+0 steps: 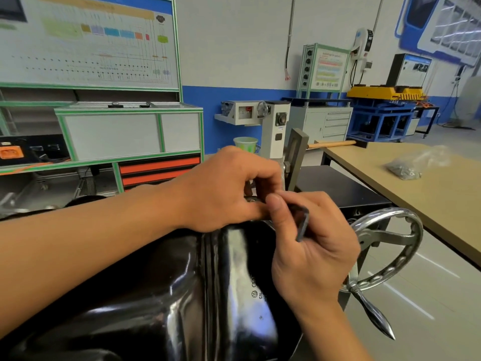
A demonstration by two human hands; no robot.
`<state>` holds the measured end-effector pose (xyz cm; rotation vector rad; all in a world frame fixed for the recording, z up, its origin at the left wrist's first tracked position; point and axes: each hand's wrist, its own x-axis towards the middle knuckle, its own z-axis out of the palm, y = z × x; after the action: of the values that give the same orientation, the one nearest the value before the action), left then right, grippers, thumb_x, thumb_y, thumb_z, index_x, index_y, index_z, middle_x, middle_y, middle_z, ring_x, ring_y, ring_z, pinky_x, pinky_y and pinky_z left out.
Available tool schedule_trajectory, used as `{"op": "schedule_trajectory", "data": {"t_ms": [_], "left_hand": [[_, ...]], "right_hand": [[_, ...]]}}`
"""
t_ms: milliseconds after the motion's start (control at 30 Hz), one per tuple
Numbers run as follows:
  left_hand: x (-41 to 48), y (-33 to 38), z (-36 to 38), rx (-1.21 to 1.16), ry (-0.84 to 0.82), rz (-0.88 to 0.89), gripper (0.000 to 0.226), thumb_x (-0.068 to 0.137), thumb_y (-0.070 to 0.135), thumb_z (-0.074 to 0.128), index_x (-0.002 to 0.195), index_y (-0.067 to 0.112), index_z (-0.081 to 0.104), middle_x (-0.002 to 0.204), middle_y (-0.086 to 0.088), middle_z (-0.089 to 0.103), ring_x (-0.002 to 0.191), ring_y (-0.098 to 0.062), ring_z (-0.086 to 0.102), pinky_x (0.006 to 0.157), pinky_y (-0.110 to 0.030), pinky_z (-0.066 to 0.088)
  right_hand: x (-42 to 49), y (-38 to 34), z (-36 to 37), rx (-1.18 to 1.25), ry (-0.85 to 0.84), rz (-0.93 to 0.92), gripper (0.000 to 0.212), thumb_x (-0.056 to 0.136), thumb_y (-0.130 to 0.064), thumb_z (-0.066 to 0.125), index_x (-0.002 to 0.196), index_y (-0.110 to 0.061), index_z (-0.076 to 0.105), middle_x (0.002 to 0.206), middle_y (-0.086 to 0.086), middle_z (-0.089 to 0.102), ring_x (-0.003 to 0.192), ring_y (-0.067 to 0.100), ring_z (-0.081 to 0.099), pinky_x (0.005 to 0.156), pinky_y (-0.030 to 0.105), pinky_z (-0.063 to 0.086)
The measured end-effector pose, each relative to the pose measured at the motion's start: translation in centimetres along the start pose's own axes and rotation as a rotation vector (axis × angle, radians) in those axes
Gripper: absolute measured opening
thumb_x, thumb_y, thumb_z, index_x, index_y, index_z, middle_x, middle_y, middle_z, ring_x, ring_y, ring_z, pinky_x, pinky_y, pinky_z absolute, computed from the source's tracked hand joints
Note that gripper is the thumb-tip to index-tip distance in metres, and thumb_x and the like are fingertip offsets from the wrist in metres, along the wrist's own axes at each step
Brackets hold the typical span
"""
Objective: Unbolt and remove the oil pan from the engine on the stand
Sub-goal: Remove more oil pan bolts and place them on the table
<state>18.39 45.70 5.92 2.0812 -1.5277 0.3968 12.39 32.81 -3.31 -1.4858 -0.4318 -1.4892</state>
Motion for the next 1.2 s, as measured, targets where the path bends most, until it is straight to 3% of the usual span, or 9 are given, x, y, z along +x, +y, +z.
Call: {"op": "schedule_trajectory", "data": {"t_ms": [100,200,500,700,833,900,1000,1100,1200], "left_hand": [[-0.5,-0.1,-0.6,-0.091,-0.097,-0.017,0.022,0.089,0.018,0.073,0.108,0.03,0.072,0.098,0.02,0.073,0.094,0.003,0.068,0.082,-0.015,0.051],[-0.6,-0.3,-0.8,-0.074,-0.096,-0.047,0.017,0.092,0.016,0.07,0.105,0.024,0.077,0.093,0.021,0.074,0.087,0.004,0.069,0.079,-0.013,0.05],[-0.2,-0.3,-0.4,0.029,0.008,0.016,0.005,0.083,0.019,0.077,0.084,0.021,0.073,0.072,0.024,0.065,0.07,0.006,0.063,0.066,-0.006,0.043],[-0.2,-0.2,-0.1,0.003,0.054,0.009,0.016,0.08,0.011,0.081,0.092,0.019,0.075,0.076,0.015,0.072,0.073,0.009,0.067,0.07,-0.005,0.044],[-0.3,-0.2,-0.2,0.034,0.089,0.003,0.019,0.079,0.014,0.082,0.096,0.02,0.076,0.081,0.01,0.075,0.077,-0.002,0.07,0.071,-0.024,0.054],[-0.4,-0.2,-0.4,0.006,0.055,0.018,0.026,0.083,0.017,0.078,0.109,0.024,0.075,0.093,0.015,0.075,0.088,-0.001,0.07,0.077,-0.027,0.054],[-0.4,-0.4,-0.6,-0.026,-0.032,0.01,0.031,0.091,0.017,0.071,0.12,0.029,0.07,0.1,0.025,0.07,0.095,0.008,0.066,0.083,-0.016,0.051],[-0.4,-0.6,-0.4,-0.012,-0.018,-0.022,0.017,0.091,0.019,0.071,0.106,0.021,0.078,0.088,0.023,0.071,0.083,0.007,0.067,0.075,-0.006,0.045],[-0.3,-0.5,-0.3,0.056,0.034,0.003,0.011,0.087,0.025,0.072,0.091,0.017,0.078,0.076,0.017,0.07,0.072,0.001,0.064,0.066,-0.006,0.041]], "right_hand": [[-0.2,0.0,0.4,0.014,-0.053,0.024,0.02,0.094,-0.01,0.059,0.112,-0.015,0.064,0.089,-0.002,0.058,0.086,-0.003,0.056,0.081,0.009,0.042],[-0.1,0.3,0.1,-0.026,-0.123,0.043,0.031,0.098,-0.011,0.05,0.128,-0.008,0.056,0.094,-0.001,0.053,0.092,-0.003,0.053,0.086,0.009,0.04],[0.1,0.6,-0.3,0.051,0.124,0.108,0.011,0.086,-0.027,0.078,0.089,-0.016,0.075,0.082,-0.004,0.074,0.074,0.013,0.07,0.07,0.023,0.05],[0.2,-0.1,0.5,0.25,0.219,0.27,0.021,0.079,-0.015,0.083,0.096,-0.021,0.073,0.08,-0.005,0.073,0.071,0.008,0.068,0.072,0.018,0.052],[0.2,-0.6,0.9,0.313,0.31,0.34,0.045,0.069,-0.015,0.085,0.111,-0.018,0.069,0.074,-0.004,0.075,0.067,0.007,0.069,0.073,0.019,0.056],[0.0,-0.5,0.9,0.282,0.275,0.323,0.043,0.073,-0.016,0.085,0.114,-0.019,0.07,0.082,-0.003,0.078,0.075,0.013,0.074,0.082,0.029,0.059],[-0.5,0.0,0.7,0.27,0.201,0.284,0.029,0.085,-0.013,0.077,0.112,-0.023,0.074,0.097,-0.001,0.079,0.091,0.017,0.076,0.088,0.03,0.058],[-0.7,0.1,0.7,0.244,0.121,0.239,0.029,0.093,-0.018,0.068,0.114,-0.037,0.073,0.107,-0.002,0.076,0.101,0.022,0.073,0.092,0.038,0.057],[-0.4,-0.1,0.7,0.272,0.102,0.22,0.026,0.089,-0.021,0.075,0.114,-0.03,0.073,0.104,0.0,0.075,0.095,0.025,0.073,0.084,0.033,0.056]]}}
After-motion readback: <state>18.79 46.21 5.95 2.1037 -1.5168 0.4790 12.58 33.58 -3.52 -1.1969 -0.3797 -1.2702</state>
